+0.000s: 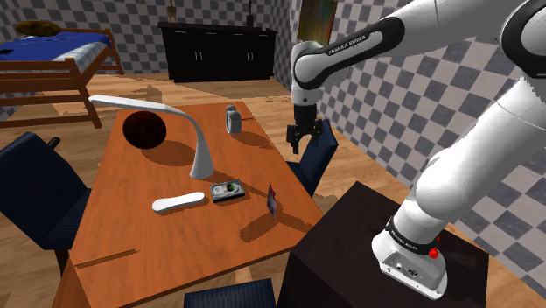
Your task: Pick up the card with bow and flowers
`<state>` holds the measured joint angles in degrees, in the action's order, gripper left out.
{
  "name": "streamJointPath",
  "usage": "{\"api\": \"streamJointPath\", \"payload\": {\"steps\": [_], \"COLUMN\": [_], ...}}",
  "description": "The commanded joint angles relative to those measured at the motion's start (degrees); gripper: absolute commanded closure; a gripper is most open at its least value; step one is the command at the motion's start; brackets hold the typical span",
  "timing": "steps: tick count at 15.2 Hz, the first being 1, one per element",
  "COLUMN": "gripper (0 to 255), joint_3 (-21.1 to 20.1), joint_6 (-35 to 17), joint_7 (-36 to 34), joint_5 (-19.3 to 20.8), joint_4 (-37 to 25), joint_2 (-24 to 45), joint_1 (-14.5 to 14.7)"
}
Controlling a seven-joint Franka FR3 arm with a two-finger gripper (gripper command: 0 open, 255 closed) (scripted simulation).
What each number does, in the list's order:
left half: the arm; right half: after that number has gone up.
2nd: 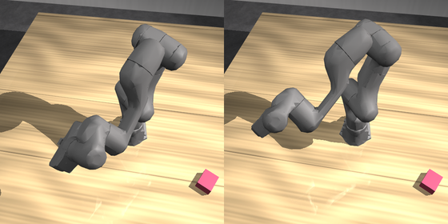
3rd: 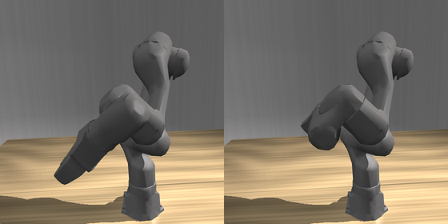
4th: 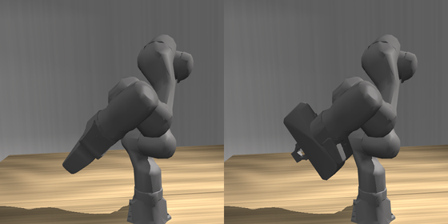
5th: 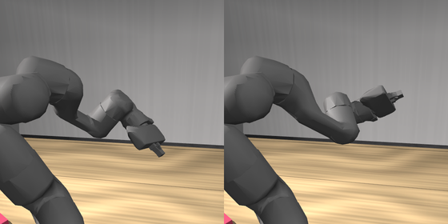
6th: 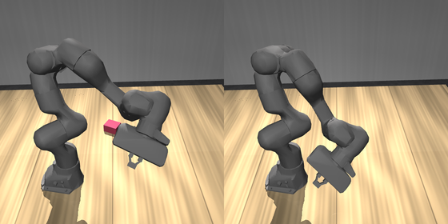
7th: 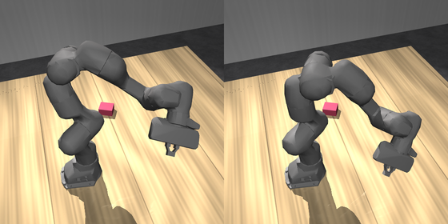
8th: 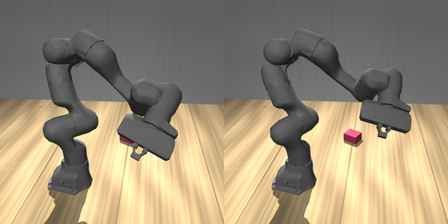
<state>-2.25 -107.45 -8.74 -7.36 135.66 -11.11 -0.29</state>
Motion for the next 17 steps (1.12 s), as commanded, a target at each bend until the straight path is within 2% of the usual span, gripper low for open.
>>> {"api": "streamJointPath", "payload": {"steps": [1,9,17], "gripper": [0,0,0], "joint_3": [-0.3,-0.6,-0.3], "joint_6": [-2.4,-9.5,-12.9], "joint_7": [-2.0,-8.5,-13.7], "joint_5": [-0.9,-4.4,-8.1], "joint_4": [-1.2,-9.5,-21.4], "joint_2": [4.6,23.5,42.3], "joint_1": [0.1,0.4,0.3]}}
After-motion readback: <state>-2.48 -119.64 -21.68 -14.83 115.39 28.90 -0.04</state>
